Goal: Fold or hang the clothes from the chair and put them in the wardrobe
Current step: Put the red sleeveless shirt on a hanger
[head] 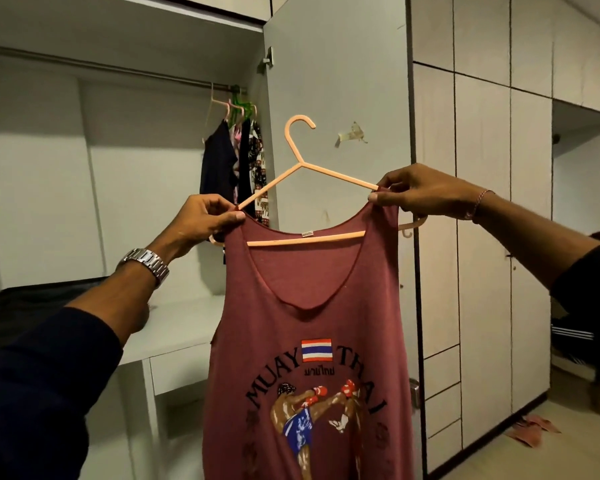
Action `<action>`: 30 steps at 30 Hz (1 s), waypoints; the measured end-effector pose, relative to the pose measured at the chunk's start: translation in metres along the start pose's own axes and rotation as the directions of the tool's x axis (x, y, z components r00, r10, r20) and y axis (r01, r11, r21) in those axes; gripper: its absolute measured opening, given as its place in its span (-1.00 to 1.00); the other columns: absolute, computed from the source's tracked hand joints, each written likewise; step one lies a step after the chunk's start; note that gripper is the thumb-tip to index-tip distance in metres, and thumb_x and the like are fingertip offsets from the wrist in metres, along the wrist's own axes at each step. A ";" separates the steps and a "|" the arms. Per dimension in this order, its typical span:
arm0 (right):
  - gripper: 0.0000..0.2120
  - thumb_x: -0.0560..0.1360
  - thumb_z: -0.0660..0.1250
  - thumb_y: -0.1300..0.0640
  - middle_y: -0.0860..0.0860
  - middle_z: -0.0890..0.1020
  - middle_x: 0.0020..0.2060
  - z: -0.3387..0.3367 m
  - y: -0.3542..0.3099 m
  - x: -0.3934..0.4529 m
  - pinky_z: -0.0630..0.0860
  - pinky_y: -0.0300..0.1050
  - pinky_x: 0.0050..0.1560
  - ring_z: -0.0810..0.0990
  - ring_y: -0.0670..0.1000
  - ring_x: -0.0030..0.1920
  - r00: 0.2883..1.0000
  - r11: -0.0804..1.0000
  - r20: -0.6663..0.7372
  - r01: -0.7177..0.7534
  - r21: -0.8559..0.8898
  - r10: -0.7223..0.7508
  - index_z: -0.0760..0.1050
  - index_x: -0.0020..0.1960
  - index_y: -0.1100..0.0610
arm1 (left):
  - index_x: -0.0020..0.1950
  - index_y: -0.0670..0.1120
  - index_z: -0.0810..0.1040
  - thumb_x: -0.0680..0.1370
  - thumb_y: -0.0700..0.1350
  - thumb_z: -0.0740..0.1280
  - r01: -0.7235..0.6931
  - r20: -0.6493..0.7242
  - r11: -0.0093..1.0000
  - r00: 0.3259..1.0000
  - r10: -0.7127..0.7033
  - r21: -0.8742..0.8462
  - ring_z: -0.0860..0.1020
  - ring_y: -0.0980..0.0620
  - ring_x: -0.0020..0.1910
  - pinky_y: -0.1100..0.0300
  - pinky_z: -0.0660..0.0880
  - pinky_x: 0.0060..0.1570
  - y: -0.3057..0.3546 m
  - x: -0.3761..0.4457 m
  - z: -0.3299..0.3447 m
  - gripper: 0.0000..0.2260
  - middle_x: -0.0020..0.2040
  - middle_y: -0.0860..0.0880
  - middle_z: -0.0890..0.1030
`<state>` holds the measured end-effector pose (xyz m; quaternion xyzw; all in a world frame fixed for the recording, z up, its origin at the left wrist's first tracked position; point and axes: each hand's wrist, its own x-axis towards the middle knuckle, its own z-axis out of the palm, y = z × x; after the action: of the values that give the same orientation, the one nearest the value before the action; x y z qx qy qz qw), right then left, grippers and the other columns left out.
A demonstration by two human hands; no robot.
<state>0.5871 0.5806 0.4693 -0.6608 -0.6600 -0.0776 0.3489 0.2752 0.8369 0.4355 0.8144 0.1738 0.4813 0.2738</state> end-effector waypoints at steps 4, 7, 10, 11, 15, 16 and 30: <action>-0.68 0.61 0.28 -0.13 0.09 0.67 -0.12 0.017 0.009 0.029 0.58 0.12 -0.08 0.61 0.16 -0.10 0.998 0.993 -0.041 0.045 -0.111 -0.050 0.65 0.08 0.09 | 0.08 -0.30 0.63 0.49 -0.18 0.49 0.005 -0.014 0.998 1.000 -0.004 0.057 0.58 0.12 -0.32 0.34 0.51 -0.38 -0.021 0.021 -0.003 -0.75 -0.13 -0.21 0.66; -0.69 0.63 0.28 -0.06 0.08 0.68 -0.12 0.030 0.012 0.054 0.60 0.13 -0.01 0.63 0.14 -0.07 0.990 0.990 -0.103 0.085 -0.109 -0.096 0.65 0.13 0.14 | 0.07 -0.27 0.64 0.48 -0.15 0.50 0.011 -0.048 0.996 0.999 -0.007 0.086 0.57 -0.03 -0.22 0.33 0.51 -0.36 -0.038 0.042 -0.008 -0.75 -0.08 -0.28 0.66; -0.70 0.63 0.29 -0.02 0.08 0.68 -0.13 0.040 0.014 0.084 0.60 0.10 -0.05 0.63 0.14 -0.08 0.972 0.987 -0.197 0.107 -0.122 -0.130 0.66 0.14 0.17 | 0.07 -0.24 0.64 0.50 -0.08 0.49 0.015 -0.079 0.996 0.997 -0.008 0.092 0.57 -0.03 -0.19 0.32 0.51 -0.35 -0.052 0.065 -0.011 -0.73 -0.07 -0.24 0.67; -0.71 0.63 0.30 -0.02 0.08 0.68 -0.14 0.043 0.014 0.097 0.59 0.08 -0.09 0.63 0.13 -0.10 0.965 0.984 -0.218 0.117 -0.131 -0.144 0.66 0.13 0.17 | 0.08 -0.24 0.64 0.51 -0.06 0.47 0.013 -0.105 0.996 0.994 -0.003 0.091 0.58 0.02 -0.22 0.31 0.52 -0.34 -0.056 0.073 -0.011 -0.73 -0.06 -0.24 0.67; -0.72 0.62 0.32 0.00 0.07 0.68 -0.18 0.045 0.015 0.144 0.49 -0.06 -0.22 0.59 0.06 -0.20 0.936 0.975 -0.297 0.144 -0.172 -0.190 0.68 0.11 0.17 | 0.11 -0.23 0.62 0.60 0.00 0.38 -0.001 -0.254 0.990 0.966 0.037 0.140 0.60 0.06 -0.18 0.29 0.57 -0.18 -0.074 0.106 -0.022 -0.71 -0.03 -0.20 0.68; -0.73 0.62 0.33 0.01 0.06 0.67 -0.20 0.045 0.014 0.157 0.46 -0.10 -0.25 0.56 0.01 -0.24 0.927 0.972 -0.316 0.151 -0.178 -0.202 0.68 0.10 0.18 | 0.12 -0.20 0.61 0.62 0.01 0.36 0.000 -0.299 0.986 0.953 0.050 0.164 0.61 0.03 -0.11 0.21 0.58 -0.07 -0.079 0.116 -0.027 -0.72 -0.02 -0.16 0.68; -0.73 0.59 0.38 0.09 0.17 0.68 -0.10 0.027 -0.055 0.335 0.45 -0.17 -0.23 0.57 0.09 -0.15 0.804 0.976 -0.554 0.179 -0.122 -0.216 0.66 0.16 0.25 | 0.38 -0.19 0.46 0.64 0.04 0.29 0.046 -0.452 0.854 0.863 0.227 0.518 0.56 -0.12 0.13 -0.06 0.55 0.13 -0.103 0.200 -0.100 -0.59 0.19 -0.15 0.59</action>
<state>0.5655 0.8632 0.6576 -0.5468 -0.5899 -0.3261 0.4968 0.2806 1.0552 0.5485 0.7129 0.3198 0.6233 -0.0305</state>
